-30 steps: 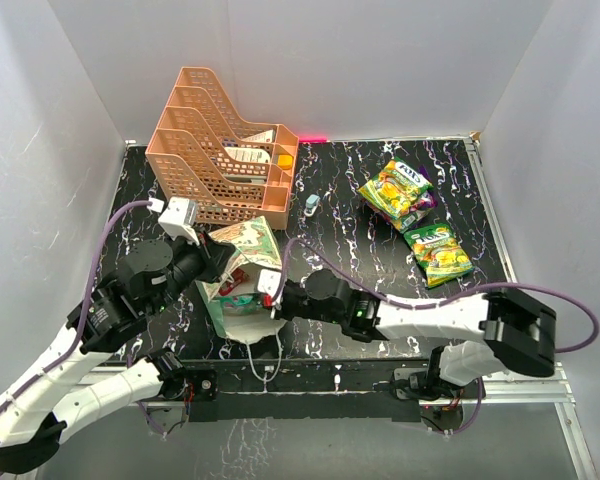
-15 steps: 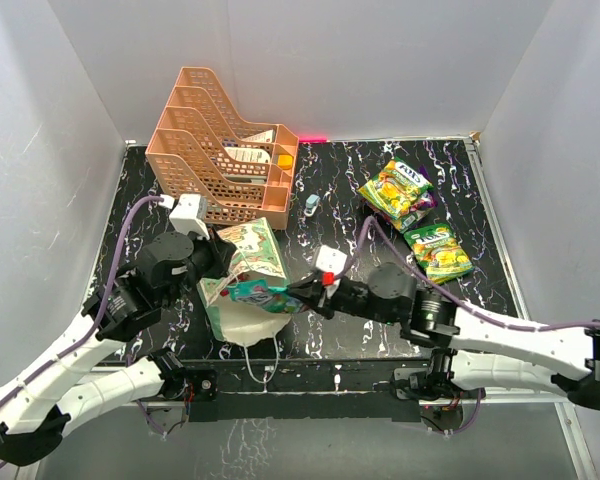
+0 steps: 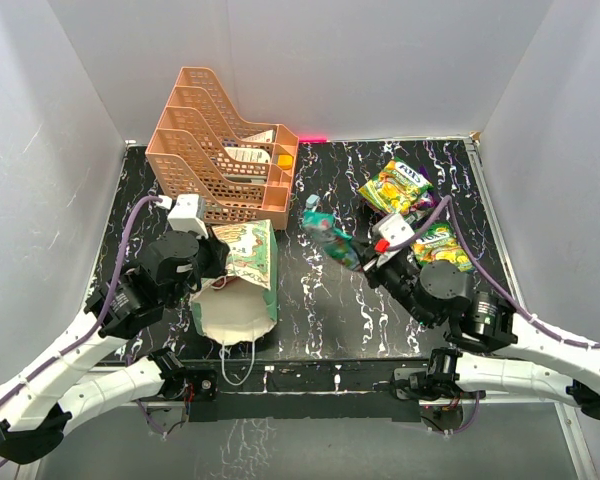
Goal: Take the snacks out of the paper bag
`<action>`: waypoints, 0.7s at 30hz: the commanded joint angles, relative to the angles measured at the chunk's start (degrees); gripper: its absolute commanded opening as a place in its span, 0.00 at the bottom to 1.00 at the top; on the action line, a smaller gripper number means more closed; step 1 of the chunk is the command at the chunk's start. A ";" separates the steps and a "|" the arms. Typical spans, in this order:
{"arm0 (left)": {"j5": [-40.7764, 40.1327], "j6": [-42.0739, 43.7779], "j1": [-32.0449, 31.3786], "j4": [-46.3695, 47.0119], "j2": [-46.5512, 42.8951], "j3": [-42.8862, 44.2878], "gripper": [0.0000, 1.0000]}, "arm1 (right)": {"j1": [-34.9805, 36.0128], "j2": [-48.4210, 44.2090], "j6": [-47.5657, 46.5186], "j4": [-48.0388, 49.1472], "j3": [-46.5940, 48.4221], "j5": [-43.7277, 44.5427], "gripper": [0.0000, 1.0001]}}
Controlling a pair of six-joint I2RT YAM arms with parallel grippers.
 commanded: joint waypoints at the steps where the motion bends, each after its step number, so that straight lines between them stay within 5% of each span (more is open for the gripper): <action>1: -1.12 -0.19 0.17 -0.22 -0.17 2.09 0.00 | 0.05 2.63 -3.81 3.86 2.99 27.26 0.07; 5: 0.04 -0.10 0.17 0.31 -0.04 2.25 0.00 | -3.80 6.02 -7.44 7.64 2.57 36.20 0.07; 11: 1.33 -0.10 0.18 0.42 -0.83 2.34 0.00 | -27.32 7.26 -7.13 8.44 0.22 30.77 0.07; 21: 2.83 2.21 0.17 1.83 -2.93 1.95 0.00 | -54.79 12.75 -13.40 8.04 -2.93 22.43 0.07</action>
